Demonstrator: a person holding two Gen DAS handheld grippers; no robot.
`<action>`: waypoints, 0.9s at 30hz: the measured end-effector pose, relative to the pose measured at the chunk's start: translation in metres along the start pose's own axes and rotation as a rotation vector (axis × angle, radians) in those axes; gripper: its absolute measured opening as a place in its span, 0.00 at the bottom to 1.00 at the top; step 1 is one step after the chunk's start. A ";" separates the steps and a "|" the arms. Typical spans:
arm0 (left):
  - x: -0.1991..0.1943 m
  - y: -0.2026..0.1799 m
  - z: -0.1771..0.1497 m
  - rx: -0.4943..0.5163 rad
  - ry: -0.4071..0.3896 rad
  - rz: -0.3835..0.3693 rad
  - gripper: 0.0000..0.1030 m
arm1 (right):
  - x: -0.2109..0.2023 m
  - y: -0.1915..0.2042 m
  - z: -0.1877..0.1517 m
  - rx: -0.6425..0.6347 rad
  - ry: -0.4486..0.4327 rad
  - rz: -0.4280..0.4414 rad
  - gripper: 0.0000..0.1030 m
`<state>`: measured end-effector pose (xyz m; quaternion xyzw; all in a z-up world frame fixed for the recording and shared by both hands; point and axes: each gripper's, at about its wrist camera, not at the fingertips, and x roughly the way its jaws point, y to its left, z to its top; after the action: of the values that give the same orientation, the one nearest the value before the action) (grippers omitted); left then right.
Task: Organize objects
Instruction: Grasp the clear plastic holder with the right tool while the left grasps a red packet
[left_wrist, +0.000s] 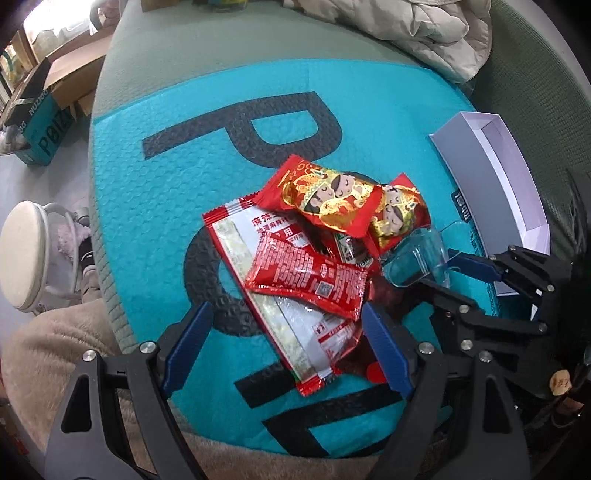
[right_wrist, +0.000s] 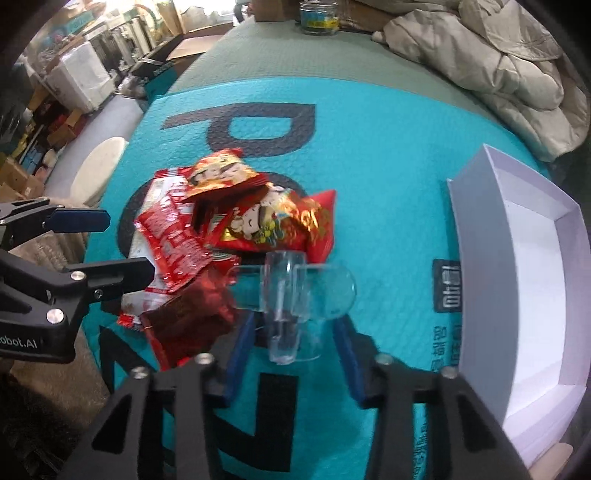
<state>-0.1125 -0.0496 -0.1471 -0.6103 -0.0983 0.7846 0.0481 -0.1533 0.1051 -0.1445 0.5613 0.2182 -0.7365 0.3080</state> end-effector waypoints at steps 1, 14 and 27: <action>0.001 0.000 0.001 0.004 0.002 -0.004 0.80 | 0.000 0.000 0.000 -0.002 0.000 -0.003 0.36; 0.024 -0.003 0.019 0.036 0.055 0.005 0.80 | 0.000 -0.002 0.001 0.014 0.009 -0.016 0.32; 0.009 0.042 0.015 -0.178 -0.047 -0.027 0.40 | 0.004 -0.009 0.003 0.052 0.013 0.005 0.32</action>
<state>-0.1275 -0.0904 -0.1608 -0.5924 -0.1771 0.7860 0.0019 -0.1621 0.1084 -0.1477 0.5745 0.1998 -0.7374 0.2936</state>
